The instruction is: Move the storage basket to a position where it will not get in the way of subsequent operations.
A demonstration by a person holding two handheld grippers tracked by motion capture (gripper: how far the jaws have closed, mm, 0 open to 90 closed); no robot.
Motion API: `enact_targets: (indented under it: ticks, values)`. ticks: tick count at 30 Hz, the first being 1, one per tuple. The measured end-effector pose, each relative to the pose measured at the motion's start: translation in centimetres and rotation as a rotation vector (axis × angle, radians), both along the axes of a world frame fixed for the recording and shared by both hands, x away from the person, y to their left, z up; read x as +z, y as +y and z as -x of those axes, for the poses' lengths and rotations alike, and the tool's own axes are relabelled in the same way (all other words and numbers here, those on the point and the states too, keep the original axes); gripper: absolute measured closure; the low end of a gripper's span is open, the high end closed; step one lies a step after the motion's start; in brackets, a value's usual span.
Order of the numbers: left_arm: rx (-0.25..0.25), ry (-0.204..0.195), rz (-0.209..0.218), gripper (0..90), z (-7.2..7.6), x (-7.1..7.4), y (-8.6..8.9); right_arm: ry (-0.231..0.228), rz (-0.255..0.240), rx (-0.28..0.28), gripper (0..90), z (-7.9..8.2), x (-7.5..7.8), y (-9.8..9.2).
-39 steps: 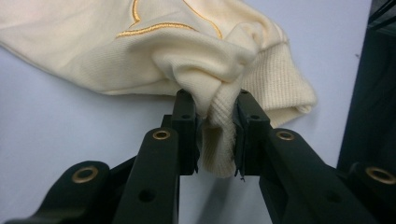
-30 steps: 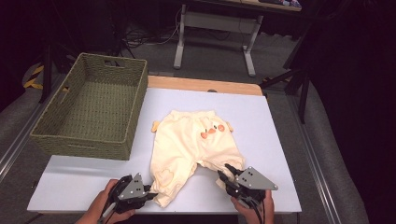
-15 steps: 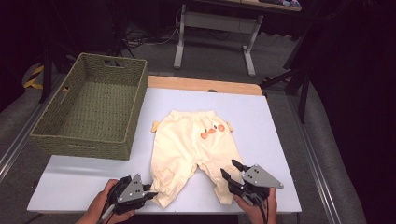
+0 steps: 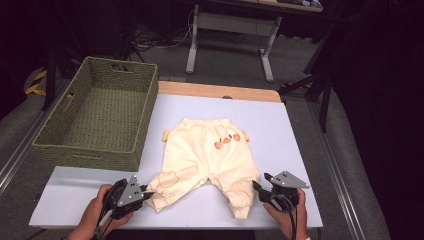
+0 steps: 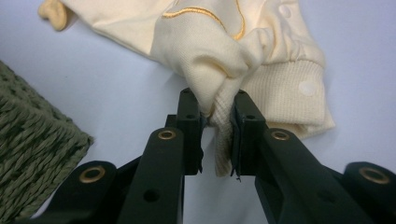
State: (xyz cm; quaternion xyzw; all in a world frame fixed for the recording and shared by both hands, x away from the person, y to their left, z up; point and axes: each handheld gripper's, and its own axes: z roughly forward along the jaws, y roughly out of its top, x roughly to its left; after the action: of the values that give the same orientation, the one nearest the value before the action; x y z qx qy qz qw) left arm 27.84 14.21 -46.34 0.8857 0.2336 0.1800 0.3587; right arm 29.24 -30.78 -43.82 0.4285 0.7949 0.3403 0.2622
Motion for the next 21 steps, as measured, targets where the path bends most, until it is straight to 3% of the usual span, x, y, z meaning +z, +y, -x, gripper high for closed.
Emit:
enact_targets:
  ticks: [4, 7, 8, 10, 13, 14, 17, 19, 20, 21]
  values:
    - [-0.005, 0.015, -0.001, 76.8, -0.1, -0.3, 0.1, 0.028, 0.052, -0.022, 49.3, -0.4, -0.5, -0.5]
    - [-0.02, 0.032, 0.018, 76.6, 0.0, -0.4, -0.1, 0.056, 0.129, -0.039, 49.3, -0.4, -0.8, -1.2]
    - [-0.032, 0.043, 0.031, 76.6, 0.0, -0.5, -0.1, 0.07, 0.129, -0.039, 49.2, -0.5, -0.9, -1.3]
    - [-0.043, 0.051, 0.037, 76.5, 0.1, -0.5, -0.2, 0.099, 0.102, -0.004, 49.3, -0.4, -1.3, -1.4]
    - [-0.056, 0.051, 0.043, 76.5, 0.2, -0.5, -0.4, 0.105, 0.077, 0.03, 48.0, -0.3, -1.3, -1.2]
    - [-0.053, 0.058, 0.045, 76.4, 0.2, -0.5, -0.4, 0.102, 0.066, 0.071, 47.7, -0.1, -1.3, -0.5]
    - [-0.075, 0.064, 0.05, 76.1, 0.3, -0.6, -0.6, 0.097, 0.047, 0.112, 47.3, 0.0, -1.3, 0.1]
    - [-0.082, 0.069, 0.053, 75.8, 0.3, -0.7, -0.7, 0.068, -0.002, 0.159, 46.9, 0.3, -1.1, 0.8]
    - [-0.09, 0.071, 0.058, 75.8, 0.3, -0.8, -0.7, 0.068, -0.002, 0.159, 46.9, 0.3, -1.1, 0.8]
    - [-0.091, 0.071, 0.057, 75.5, 0.3, -0.8, -0.7, 0.049, -0.042, 0.174, 46.9, 0.4, -0.8, 1.3]
